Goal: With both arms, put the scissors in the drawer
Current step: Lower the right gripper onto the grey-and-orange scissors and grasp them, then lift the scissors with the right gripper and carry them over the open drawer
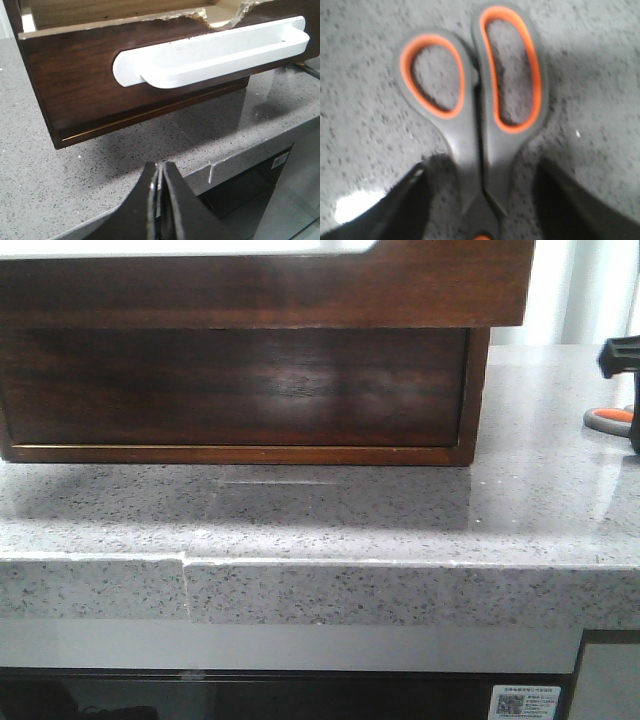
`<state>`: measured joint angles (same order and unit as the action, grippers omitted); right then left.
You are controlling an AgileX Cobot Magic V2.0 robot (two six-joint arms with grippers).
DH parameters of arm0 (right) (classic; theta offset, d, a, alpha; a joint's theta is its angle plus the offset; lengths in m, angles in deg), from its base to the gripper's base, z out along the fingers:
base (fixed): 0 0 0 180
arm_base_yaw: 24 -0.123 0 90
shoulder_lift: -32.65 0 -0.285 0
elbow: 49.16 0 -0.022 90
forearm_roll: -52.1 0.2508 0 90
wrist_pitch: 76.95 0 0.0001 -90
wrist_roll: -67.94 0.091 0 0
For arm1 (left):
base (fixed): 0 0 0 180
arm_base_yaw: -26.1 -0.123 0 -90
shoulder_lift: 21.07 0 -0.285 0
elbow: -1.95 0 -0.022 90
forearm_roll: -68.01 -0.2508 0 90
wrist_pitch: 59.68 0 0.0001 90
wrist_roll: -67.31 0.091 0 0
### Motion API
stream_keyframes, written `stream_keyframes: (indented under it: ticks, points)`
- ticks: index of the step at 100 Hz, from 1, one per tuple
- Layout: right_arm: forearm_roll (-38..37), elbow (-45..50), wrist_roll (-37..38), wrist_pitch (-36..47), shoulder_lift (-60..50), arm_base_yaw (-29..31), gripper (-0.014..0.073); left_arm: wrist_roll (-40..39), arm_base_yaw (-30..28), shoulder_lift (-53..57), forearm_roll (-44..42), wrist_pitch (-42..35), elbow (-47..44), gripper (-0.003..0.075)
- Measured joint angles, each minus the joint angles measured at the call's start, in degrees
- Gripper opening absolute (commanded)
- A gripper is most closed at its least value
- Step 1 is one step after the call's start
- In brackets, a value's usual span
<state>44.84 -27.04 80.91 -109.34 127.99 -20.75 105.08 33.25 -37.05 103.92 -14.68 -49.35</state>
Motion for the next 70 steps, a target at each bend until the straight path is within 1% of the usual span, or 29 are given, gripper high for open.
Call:
stream_keyframes:
  ticks: [2, 5, 6, 7, 9, 10, 32, 39, 45, 54, 70]
  points:
    - [0.11, -0.22, 0.0, 0.0, 0.15, 0.0, 0.0164, 0.0, 0.0, 0.0, 0.0, 0.0, 0.0, -0.0019]
    - [0.45, -0.33, 0.0, 0.0, 0.33, 0.0, 0.0064, 0.0, 0.0, 0.0, 0.0, 0.0, 0.0, -0.0019]
    - [0.62, -0.32, 0.0, 0.0, 0.33, 0.0, 0.0043, 0.0, 0.0, 0.0, 0.0, 0.0, 0.0, -0.0019]
    - [0.76, -0.32, 0.0, 0.1, 0.45, 0.0, 0.0, 0.0, 0.0, 0.0, 0.0, 0.0, 0.0, -0.0019]
    - [0.87, -0.46, 0.0, 0.09, 0.45, 0.0, -0.0041, 0.0, 0.0, 0.0, 0.0, 0.0, 0.0, -0.0019]
    - [0.88, -0.46, 0.0, 0.23, 0.45, 0.0, -0.0083, 0.0, 0.0, 0.0, 0.0, 0.0, 0.0, -0.0019]
    - [1.68, -0.28, 0.0, -0.37, -0.98, 0.0, -0.0076, 0.1, 0.0, 0.0, 0.13, 0.11, 0.0, -0.0019]
    - [2.47, 0.35, 0.0, -2.17, -4.02, 0.0, -0.0076, 0.1, 0.0, 0.0, 0.13, 0.33, 0.0, -0.0019]
    - [2.72, 0.8, 0.0, -2.02, -8.83, -0.59, -0.0076, 0.1, 0.0, 0.0, 0.25, 0.63, 0.0, -0.0019]
    - [2.85, 0.61, 0.0, 1.92, -18.21, -2.38, -0.0076, 0.1, 0.0, 0.0, 0.94, 1.09, 0.0, -0.0019]
    - [2.92, -2.86, -1.39, 14.34, -33.13, -8.35, -0.0076, 0.1, 0.0, 0.0, 2.49, 1.19, 0.0, -0.0019]
